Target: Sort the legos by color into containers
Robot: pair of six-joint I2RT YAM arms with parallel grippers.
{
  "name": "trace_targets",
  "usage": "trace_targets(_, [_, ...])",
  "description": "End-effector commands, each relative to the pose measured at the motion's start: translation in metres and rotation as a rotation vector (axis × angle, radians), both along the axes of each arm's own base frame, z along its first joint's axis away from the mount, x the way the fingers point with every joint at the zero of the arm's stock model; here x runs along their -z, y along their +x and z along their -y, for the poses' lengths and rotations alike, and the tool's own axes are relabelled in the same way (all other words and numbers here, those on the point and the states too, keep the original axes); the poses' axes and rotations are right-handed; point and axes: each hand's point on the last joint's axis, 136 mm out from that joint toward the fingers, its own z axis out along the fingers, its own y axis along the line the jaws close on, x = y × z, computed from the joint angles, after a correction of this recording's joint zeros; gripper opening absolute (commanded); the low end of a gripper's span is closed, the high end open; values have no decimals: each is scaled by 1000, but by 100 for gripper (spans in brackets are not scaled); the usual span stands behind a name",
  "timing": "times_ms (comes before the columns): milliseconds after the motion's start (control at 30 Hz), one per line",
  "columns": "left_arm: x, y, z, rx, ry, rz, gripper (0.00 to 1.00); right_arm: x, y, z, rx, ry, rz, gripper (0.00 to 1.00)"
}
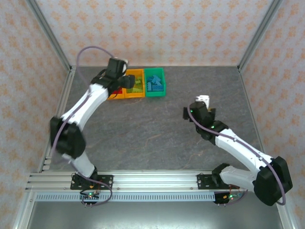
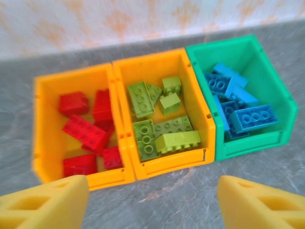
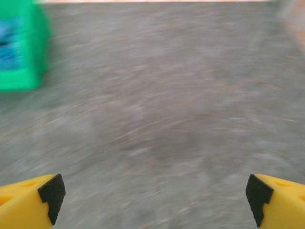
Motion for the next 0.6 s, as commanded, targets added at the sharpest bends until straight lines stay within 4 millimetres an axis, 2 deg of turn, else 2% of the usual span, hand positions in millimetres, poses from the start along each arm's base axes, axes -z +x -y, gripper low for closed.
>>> trace_targets(0, [3, -25, -33, -90, -16, 103, 81, 8, 3, 67, 296, -33, 65, 99])
trace_targets(100, [22, -60, -65, -207, -44, 149, 97, 18, 19, 95, 342, 25, 47, 99])
trace_targets(233, [54, -94, -92, -269, 27, 154, 100, 30, 49, 106, 295, -42, 54, 99])
trace_targets(433, [88, -110, -115, -311, 59, 203, 100, 65, 85, 109, 203, 1, 60, 99])
trace_targets(500, [100, -111, -125, -333, 45, 216, 100, 76, 92, 99, 132, 27, 65, 99])
trace_targets(567, [112, -110, -131, -340, 31, 221, 100, 75, 90, 90, 67, 50, 73, 99])
